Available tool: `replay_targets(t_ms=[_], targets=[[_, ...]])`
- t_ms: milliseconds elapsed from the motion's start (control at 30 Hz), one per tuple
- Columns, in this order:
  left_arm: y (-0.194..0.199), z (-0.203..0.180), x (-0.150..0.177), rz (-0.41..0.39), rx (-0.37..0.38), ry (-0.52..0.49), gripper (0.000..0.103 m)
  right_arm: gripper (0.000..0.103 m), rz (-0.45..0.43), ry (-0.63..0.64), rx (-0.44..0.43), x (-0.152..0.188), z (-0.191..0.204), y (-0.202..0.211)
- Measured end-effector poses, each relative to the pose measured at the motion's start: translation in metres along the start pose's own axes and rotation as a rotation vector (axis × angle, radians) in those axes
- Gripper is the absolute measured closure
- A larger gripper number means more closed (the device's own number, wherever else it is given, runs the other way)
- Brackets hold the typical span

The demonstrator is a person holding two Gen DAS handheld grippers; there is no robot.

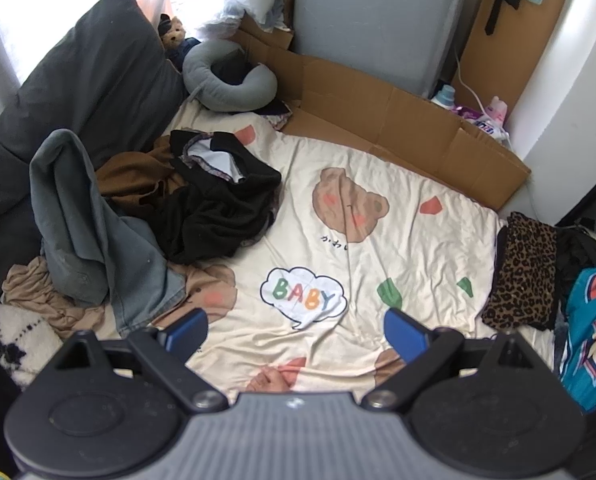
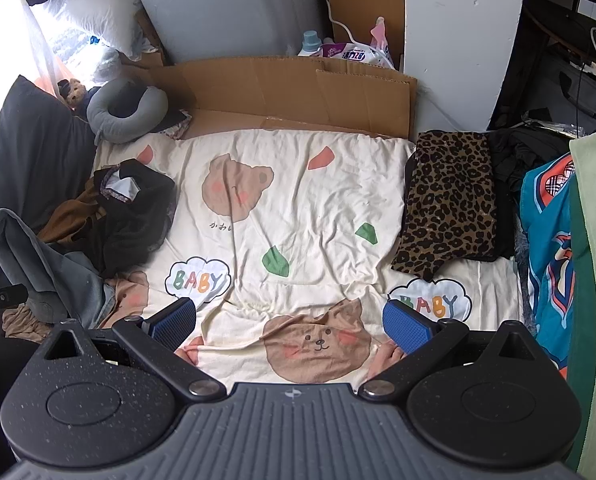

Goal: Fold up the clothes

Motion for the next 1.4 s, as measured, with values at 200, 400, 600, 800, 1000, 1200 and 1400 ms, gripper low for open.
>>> replay_targets(t_ms=[200,400,600,800,1000,1200,1400], targets=[[0.0016,-0.0015,0.0001,-0.004,-0.006,-0.003,0.007,0.0,-0.002,0.0,-0.001,-0.0004,0.0017,-0.0001],[0.0003,-0.0008,-0.0008,-0.008,-0.004,-0.012,0.007,0.0,-0.006,-0.001,0.0,-0.0002,0.0012,0.0006],[0.0021,-0.0029,-0.0015,-0.005,-0.001,-0.007,0.007,0.0,-0.002,0.002,-0.002,0.0016,0.0008,-0.0018],[-0.0001,-0.001,-0.002,-0.003,0.007,-0.011,0.007,0.0,-0.002,0.0,-0.006,0.0008,0.0,-0.0016],[-0.0013,-0.0016,-0.0024,-0.001,0.007,-0.013,0.007,0.0,-0.004,-0.001,-0.008,0.0016,-0.0004,-0.0014],[-0.0018,-0.0003,-0.0027,-0.001,0.007,-0.011,0.007,0.0,-0.003,-0.001,-0.009,0.0005,-0.0004,-0.001],[-0.0022,0.0007,-0.0021,-0.001,0.008,-0.011,0.006,0.0,-0.003,-0.002,-0.009,0.0001,0.0002,-0.0003]])
Point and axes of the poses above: each gripper's, at about its wrist camera, not at the fingertips, and y roughly against the way its jaws point, z to its left, x to its underside, the point moved 3 cm from there along -y, roughly the way its jaws point, and after that the axes turned 10 degrees about -z, right-handed, at the moved point
